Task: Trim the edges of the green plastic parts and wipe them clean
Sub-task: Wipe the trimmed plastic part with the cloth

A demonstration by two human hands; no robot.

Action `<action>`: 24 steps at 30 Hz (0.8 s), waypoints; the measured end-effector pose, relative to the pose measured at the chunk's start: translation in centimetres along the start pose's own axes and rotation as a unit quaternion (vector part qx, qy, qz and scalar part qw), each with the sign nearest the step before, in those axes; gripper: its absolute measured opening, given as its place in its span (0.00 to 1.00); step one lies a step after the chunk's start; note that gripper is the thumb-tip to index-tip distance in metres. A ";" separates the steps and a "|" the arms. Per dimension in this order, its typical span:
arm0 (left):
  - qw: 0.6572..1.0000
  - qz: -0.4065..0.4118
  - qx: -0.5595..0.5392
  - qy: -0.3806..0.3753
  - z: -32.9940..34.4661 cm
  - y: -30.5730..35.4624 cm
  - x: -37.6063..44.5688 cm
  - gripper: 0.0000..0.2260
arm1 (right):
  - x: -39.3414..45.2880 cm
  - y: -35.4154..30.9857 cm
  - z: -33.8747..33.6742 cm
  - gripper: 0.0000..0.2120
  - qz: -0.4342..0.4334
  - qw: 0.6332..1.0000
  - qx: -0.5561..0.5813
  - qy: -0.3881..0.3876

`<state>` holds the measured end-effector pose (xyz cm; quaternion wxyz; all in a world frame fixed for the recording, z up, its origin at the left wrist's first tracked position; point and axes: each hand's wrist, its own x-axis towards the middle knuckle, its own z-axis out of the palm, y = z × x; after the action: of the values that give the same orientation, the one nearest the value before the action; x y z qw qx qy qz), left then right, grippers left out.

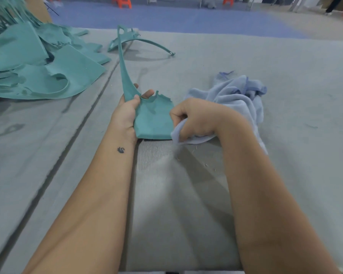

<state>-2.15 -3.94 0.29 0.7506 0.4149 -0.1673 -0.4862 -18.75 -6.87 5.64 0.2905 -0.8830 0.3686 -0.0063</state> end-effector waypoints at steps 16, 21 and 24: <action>0.988 -0.076 -0.127 -0.049 -0.6 1.2 -0.5 0.21 | -0.7 3.6 -2.2 0.04 0.014 0.955 0.100 0.280; 0.983 -0.081 -0.141 -0.082 0.4 1.1 -1.1 0.21 | -1.2 -1.2 -1.1 0.05 -0.147 0.946 0.166 0.237; 0.982 -0.076 -0.154 -0.079 0.6 0.8 -1.2 0.26 | 0.4 -3.6 1.8 0.04 -0.165 0.977 0.047 0.129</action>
<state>-2.65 -3.03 1.43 0.7506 0.2666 -0.1168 -0.5932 -15.70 -4.19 5.96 0.2765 -0.9090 0.2513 -0.1850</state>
